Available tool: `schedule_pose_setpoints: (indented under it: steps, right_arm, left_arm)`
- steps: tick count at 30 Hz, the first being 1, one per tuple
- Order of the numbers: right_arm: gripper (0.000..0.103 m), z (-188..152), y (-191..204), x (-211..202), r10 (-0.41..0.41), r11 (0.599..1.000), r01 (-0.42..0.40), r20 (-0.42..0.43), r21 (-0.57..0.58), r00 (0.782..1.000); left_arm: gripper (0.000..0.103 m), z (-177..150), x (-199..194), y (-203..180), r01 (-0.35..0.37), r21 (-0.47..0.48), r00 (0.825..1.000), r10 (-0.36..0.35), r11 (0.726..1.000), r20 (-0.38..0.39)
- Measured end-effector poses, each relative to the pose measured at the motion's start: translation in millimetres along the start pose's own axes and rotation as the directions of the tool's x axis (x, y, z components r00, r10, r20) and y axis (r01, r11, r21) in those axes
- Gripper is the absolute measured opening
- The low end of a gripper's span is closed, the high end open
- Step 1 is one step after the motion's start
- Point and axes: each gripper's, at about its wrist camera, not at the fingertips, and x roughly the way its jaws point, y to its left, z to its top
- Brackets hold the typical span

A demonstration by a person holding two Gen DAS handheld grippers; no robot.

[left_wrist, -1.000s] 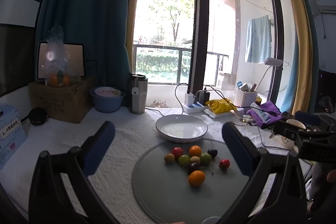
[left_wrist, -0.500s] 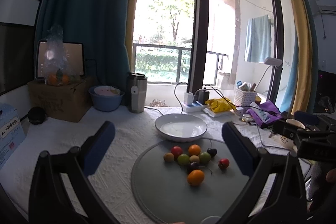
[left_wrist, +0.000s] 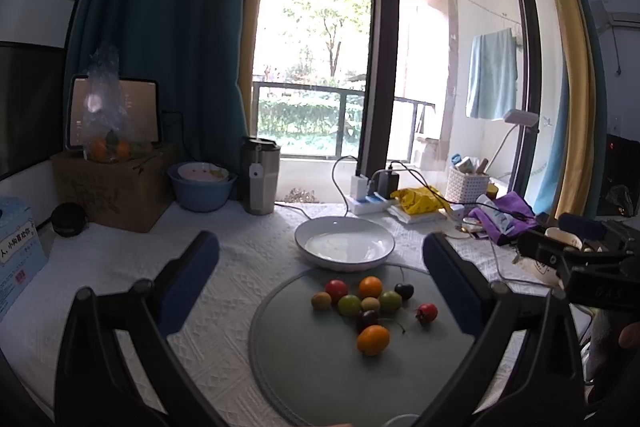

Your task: Organize fruits

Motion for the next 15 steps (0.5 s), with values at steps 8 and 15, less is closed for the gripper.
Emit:
schedule_pose_setpoints:
  steps: [8,15]
  right_arm:
    - [0.095,0,-5,12,0.007,1.000,-0.007,-0.021,0.005,1.000]
    - [0.095,-7,-14,35,0.021,1.000,-0.020,-0.071,0.019,0.997]
  left_arm:
    - [0.103,-2,14,-3,0.003,0.003,1.000,-0.003,1.000,-0.029]
    - [0.103,-12,40,-7,0.036,0.005,0.992,-0.035,0.999,-0.122]
